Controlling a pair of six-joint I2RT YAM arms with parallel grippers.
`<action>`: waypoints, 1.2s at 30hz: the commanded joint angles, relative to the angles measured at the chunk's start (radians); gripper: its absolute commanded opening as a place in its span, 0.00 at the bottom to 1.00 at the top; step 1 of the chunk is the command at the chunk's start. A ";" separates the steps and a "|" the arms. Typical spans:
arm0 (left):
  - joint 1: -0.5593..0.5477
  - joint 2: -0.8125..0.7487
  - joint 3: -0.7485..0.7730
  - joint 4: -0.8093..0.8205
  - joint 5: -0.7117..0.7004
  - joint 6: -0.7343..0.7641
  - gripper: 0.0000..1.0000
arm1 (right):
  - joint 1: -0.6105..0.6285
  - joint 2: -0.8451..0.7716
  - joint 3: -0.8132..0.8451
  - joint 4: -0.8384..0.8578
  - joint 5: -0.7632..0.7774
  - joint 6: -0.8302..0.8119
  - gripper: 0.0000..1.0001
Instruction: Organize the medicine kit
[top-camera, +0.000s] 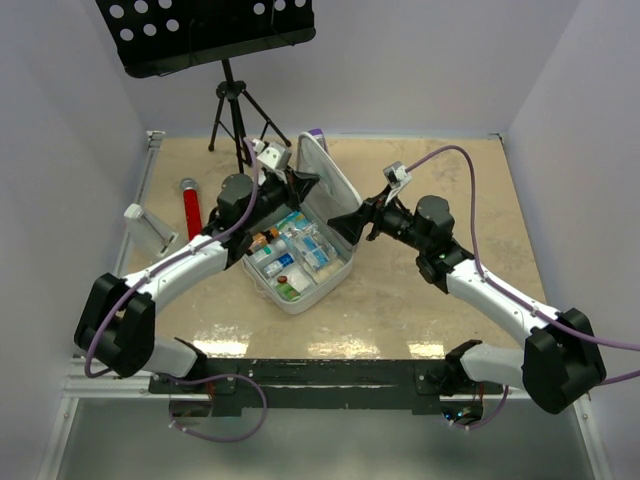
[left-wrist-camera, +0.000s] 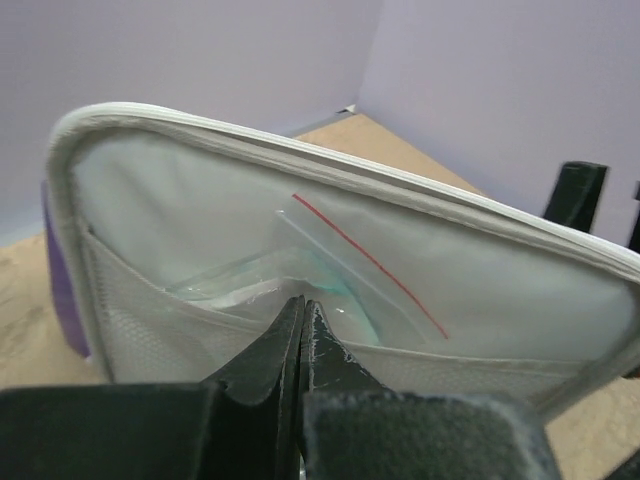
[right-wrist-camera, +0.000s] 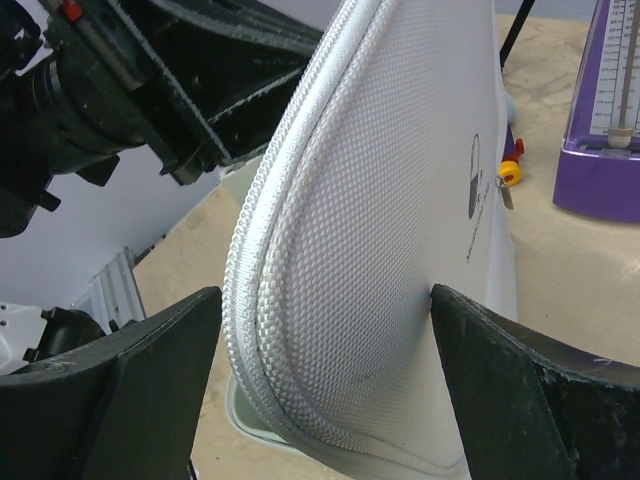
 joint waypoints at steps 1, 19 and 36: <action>0.004 0.033 0.111 -0.030 -0.185 0.052 0.00 | 0.004 -0.012 0.009 0.034 -0.007 0.008 0.89; 0.053 -0.120 0.065 -0.077 -0.279 0.047 0.00 | 0.005 -0.032 0.004 0.019 -0.007 -0.001 0.89; 0.008 0.102 0.162 -0.021 -0.054 0.015 0.00 | 0.005 -0.052 -0.003 -0.003 -0.010 -0.007 0.89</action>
